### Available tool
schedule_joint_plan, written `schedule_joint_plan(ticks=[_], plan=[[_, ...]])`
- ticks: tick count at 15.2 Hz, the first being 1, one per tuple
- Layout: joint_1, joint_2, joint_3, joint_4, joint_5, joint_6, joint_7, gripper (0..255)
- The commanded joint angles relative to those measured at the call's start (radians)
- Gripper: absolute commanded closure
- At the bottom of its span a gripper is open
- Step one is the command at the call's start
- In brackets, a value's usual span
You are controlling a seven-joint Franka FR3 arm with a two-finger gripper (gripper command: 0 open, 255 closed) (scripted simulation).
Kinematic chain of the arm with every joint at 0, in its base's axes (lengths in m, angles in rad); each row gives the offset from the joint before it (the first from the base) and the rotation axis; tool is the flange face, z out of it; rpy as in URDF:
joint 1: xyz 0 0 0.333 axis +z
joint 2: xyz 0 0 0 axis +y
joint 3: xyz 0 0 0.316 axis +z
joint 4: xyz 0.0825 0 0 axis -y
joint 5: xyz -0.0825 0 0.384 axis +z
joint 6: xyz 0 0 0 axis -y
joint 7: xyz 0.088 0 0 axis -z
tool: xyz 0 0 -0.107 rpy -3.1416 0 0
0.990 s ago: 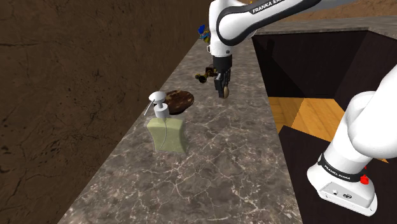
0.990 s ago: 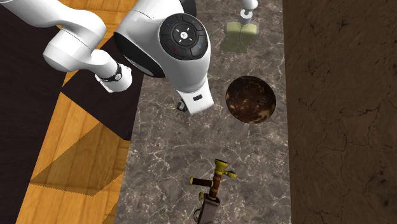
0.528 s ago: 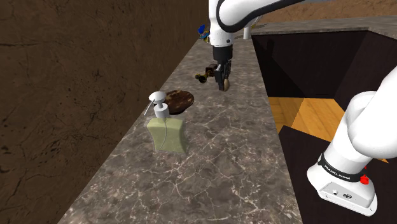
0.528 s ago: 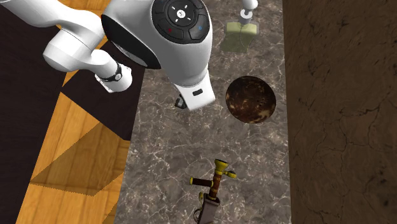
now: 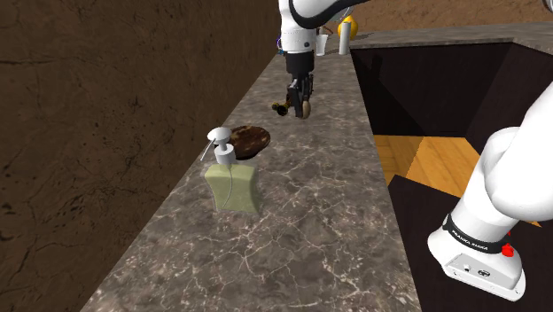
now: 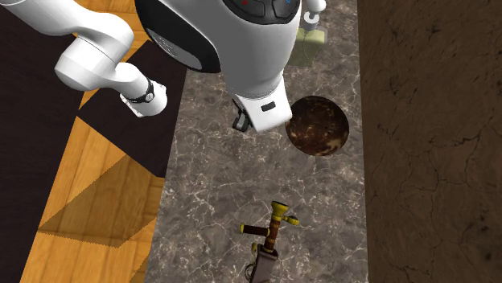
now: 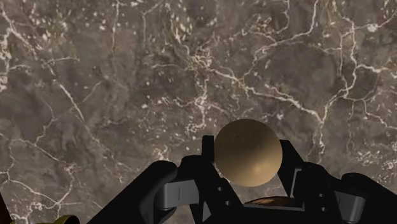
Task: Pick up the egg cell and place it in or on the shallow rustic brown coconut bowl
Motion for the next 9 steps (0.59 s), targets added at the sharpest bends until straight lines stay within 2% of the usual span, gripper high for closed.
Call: schedule_joint_plan(ticks=[1, 9], plan=[[0.009, 0.072, 0.011, 0.081, 0.000, -0.009, 0.021, 255], [0.059, 0.395, 0.050, 0.502, -0.020, -0.100, 0.116, 255]])
